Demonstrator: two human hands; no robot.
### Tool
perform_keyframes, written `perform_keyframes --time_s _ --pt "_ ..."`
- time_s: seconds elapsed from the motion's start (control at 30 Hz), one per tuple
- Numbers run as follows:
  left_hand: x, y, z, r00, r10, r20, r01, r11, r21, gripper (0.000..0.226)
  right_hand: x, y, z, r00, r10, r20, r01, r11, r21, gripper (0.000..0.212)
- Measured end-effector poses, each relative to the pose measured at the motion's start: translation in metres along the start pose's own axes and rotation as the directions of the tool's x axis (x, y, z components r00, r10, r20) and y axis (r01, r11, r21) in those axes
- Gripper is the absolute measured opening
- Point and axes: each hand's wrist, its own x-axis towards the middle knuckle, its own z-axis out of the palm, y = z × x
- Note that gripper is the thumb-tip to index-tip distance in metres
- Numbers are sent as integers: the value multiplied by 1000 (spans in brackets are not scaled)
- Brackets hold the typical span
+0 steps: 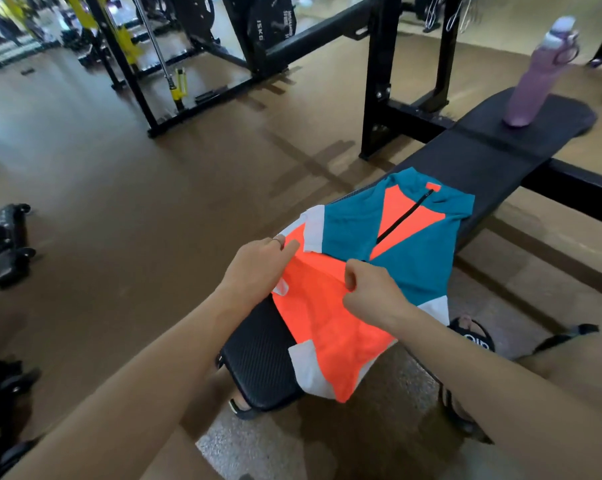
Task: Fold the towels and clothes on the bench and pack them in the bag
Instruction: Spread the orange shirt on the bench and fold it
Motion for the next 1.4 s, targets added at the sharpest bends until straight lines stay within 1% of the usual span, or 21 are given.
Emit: perform_keyframes --time_s 0.07,0.1,0.17,0.27,0.37,0.47,0.53,0.6,0.67,0.73,0.87,1.0,1.07,1.13,1.2,1.27,1.4 --pt "9 5 -9 1000 -3 8 2 990 141 51 6 12 -11 998 63 20 -63 998 6 14" --pt "14 8 -13 1000 -15 -8 16 985 170 49 9 19 -15 995 95 39 -96 995 16 15" --pt "27 12 -17 999 -45 12 43 985 167 49 14 31 -23 984 158 77 -162 986 49 17" --pt "52 17 -25 993 -116 -13 116 972 203 54 21 51 -31 970 213 116 -220 974 51 18" --pt "79 20 -33 987 -157 -44 162 967 195 42 26 71 -42 959 240 148 -245 969 17 20" --pt "106 28 -39 991 -113 -74 126 973 194 40 33 86 -57 951 243 190 -249 969 5 20" --pt "124 35 -42 993 -88 -77 101 977 189 41 38 96 -68 936 258 240 -265 964 -3 15" --pt "145 40 -43 993 -86 -78 98 981 168 42 43 106 -81 914 284 291 -300 954 11 19" --pt "166 43 -47 994 -67 -91 80 985 155 42 50 117 -94 908 293 299 -312 950 17 23" --pt "187 46 -54 993 -43 -112 60 987 150 40 59 130 -106 910 308 276 -337 939 63 23" --pt "234 55 -58 991 6 -136 18 984 175 43 84 159 -125 915 346 206 -391 886 249 25" --pt "284 63 -45 991 8 -134 15 986 166 45 112 186 -133 918 378 120 -396 865 308 33" --pt "307 66 -36 992 19 -129 1 988 156 42 127 199 -137 927 370 55 -368 877 310 35" --pt "328 68 -28 991 36 -128 -17 989 146 34 141 208 -141 933 359 -1 -347 904 251 29" --pt "347 70 -20 992 43 -119 -28 992 124 27 153 217 -146 929 366 -55 -349 915 205 22" --pt "365 72 -13 994 38 -101 -28 994 107 23 163 225 -149 920 383 -85 -363 912 190 21" --pt "393 72 5 998 46 -52 -42 996 78 18 179 237 -150 888 431 -162 -377 882 284 19"
